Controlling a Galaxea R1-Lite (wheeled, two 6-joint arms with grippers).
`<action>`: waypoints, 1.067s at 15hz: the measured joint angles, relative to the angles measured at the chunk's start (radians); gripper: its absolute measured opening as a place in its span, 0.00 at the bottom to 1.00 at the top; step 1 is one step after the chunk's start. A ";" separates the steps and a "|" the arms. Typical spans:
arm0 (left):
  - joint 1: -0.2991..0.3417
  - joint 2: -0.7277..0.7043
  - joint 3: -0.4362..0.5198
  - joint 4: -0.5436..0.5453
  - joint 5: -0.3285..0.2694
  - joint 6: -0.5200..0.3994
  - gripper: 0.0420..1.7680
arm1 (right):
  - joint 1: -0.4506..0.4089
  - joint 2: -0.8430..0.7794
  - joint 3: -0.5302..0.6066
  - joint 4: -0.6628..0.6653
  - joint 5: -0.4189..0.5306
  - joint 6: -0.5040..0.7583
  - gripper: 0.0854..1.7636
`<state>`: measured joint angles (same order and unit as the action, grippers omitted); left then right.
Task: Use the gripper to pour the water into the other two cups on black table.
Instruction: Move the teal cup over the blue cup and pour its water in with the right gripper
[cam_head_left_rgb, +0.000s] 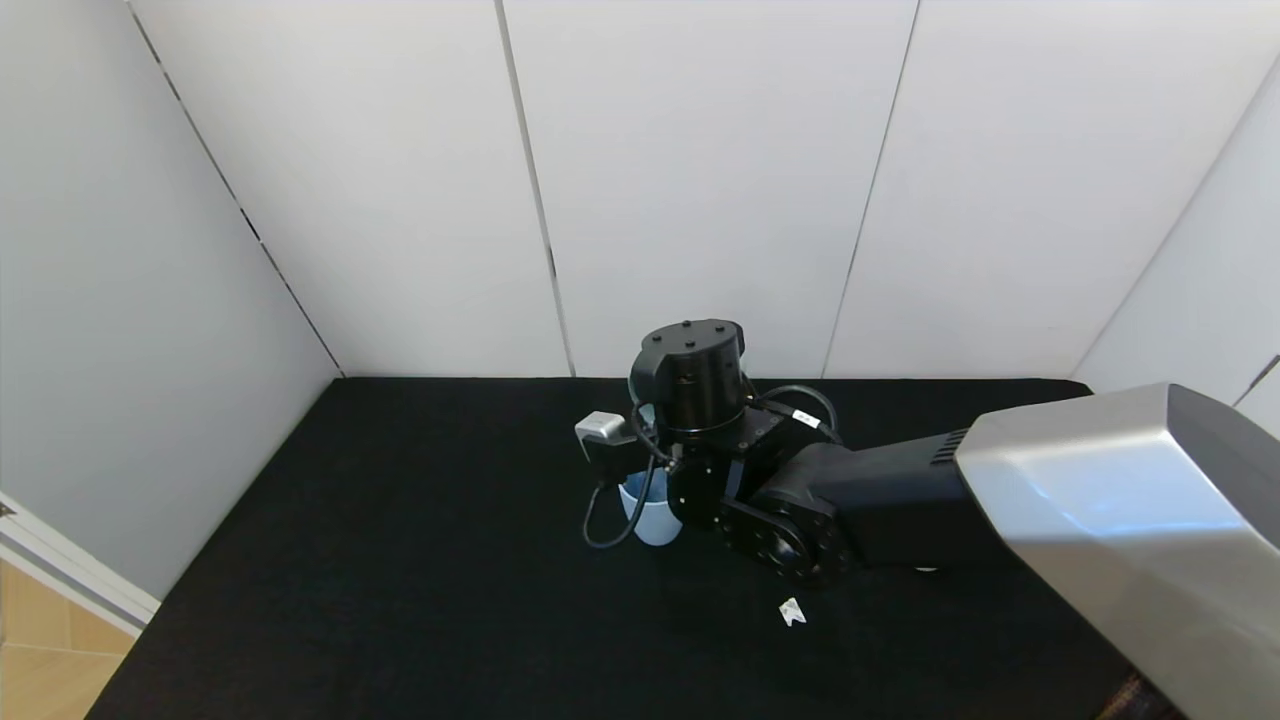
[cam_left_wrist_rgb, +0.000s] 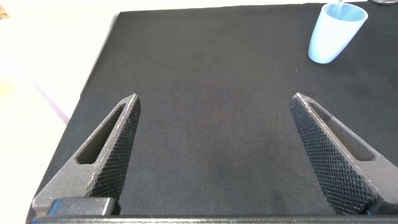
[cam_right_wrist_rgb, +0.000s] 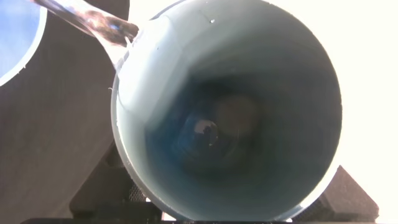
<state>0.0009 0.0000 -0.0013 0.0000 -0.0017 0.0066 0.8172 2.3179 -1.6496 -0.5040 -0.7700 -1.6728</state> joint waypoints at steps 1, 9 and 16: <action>0.000 0.000 0.000 0.000 0.000 0.000 0.97 | 0.001 -0.001 0.000 0.000 0.000 -0.007 0.67; 0.000 0.000 0.000 0.000 0.000 0.000 0.97 | 0.001 -0.009 0.006 -0.001 0.001 -0.020 0.67; 0.000 0.000 0.000 0.000 0.000 0.000 0.97 | 0.003 -0.018 0.018 -0.001 0.000 -0.045 0.67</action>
<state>0.0013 0.0000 -0.0017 0.0000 -0.0017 0.0062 0.8202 2.2996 -1.6317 -0.5055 -0.7700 -1.7174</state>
